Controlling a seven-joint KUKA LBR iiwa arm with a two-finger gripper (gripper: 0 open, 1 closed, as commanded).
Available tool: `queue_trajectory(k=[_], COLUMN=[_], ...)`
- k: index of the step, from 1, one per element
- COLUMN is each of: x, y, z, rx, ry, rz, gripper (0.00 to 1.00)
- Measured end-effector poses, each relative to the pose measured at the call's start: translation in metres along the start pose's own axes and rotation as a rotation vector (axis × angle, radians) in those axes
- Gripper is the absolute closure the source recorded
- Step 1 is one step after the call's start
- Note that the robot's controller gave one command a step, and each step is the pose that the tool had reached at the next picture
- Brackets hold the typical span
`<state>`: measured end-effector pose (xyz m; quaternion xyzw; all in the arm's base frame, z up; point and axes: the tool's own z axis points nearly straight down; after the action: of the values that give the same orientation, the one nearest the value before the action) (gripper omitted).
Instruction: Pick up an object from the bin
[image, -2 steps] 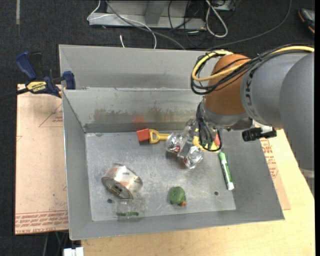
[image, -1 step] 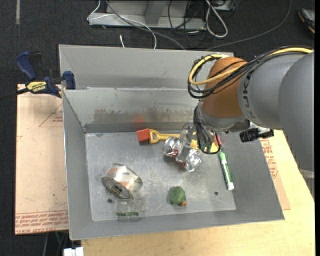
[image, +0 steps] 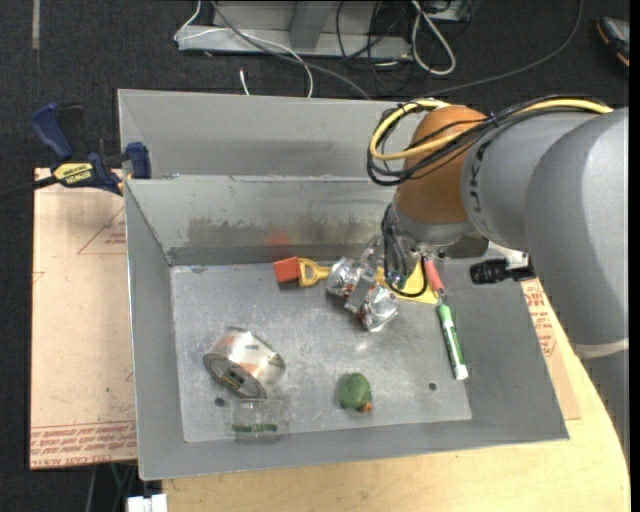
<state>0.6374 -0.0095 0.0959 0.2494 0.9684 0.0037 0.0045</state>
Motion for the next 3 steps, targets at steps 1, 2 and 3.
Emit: queue_trajectory(k=[1, 2, 3], x=[0.002, 0.001, 0.002], y=[-0.022, -0.023, -0.025], z=[0.012, -0.036, -0.074], rx=[-0.013, -0.004, -0.007], ry=[-0.016, -0.006, -0.007], rz=[0.033, 0.012, 0.121], gripper=[1.0, 1.0, 1.0])
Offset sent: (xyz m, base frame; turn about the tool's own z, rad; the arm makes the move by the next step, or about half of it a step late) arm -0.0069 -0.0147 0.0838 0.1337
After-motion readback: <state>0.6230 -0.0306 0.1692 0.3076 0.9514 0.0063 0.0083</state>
